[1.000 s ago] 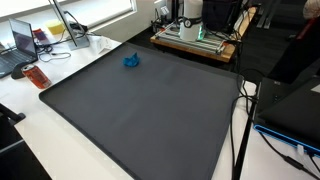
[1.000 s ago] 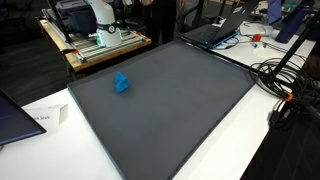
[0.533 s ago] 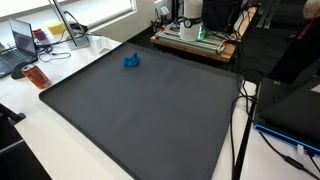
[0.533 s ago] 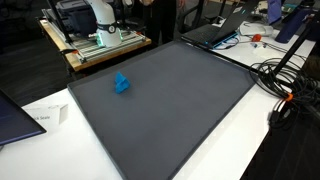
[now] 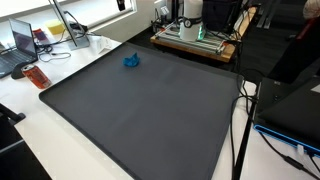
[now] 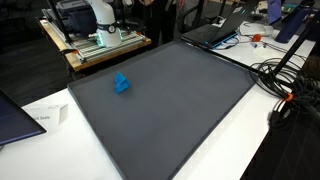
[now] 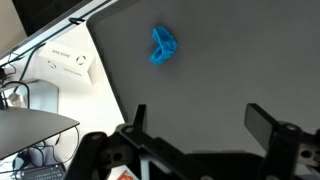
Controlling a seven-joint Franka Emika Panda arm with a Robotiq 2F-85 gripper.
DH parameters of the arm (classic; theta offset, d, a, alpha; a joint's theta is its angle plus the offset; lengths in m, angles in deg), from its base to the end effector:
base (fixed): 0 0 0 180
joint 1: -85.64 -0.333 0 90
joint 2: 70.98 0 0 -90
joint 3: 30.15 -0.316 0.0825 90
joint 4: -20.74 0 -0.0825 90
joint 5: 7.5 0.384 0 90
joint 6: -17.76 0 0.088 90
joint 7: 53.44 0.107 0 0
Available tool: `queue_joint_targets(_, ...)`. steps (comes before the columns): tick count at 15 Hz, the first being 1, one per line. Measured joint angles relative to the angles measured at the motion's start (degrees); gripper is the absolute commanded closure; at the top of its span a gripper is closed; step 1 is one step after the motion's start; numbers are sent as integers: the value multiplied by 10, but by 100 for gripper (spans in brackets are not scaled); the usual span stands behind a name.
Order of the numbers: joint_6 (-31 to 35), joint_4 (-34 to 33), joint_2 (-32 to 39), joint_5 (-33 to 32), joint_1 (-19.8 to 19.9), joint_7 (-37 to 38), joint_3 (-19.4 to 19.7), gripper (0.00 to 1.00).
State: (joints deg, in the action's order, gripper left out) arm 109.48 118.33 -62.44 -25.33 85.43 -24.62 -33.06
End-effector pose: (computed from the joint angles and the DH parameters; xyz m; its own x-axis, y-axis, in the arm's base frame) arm 0.5812 -0.0018 0.4850 0.9122 -0.4017 -0.0807 -0.3464 -0.8612 0.3719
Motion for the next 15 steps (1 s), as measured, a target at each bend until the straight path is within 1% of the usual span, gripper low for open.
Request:
queue_joint_targets(4,7,0,29,-11,-2,25,19,0)
queue_joint_targets(6,21,2,43,-18,-2,34,28,0)
queue_joint_targets(8,52,9,56,-29,-2,42,35,0)
queue_joint_targets(12,142,51,79,-62,-4,63,49,0)
queue_joint_targets(13,158,63,84,-68,-5,65,52,0)
queue_joint_targets(15,168,81,93,-79,-7,66,59,0)
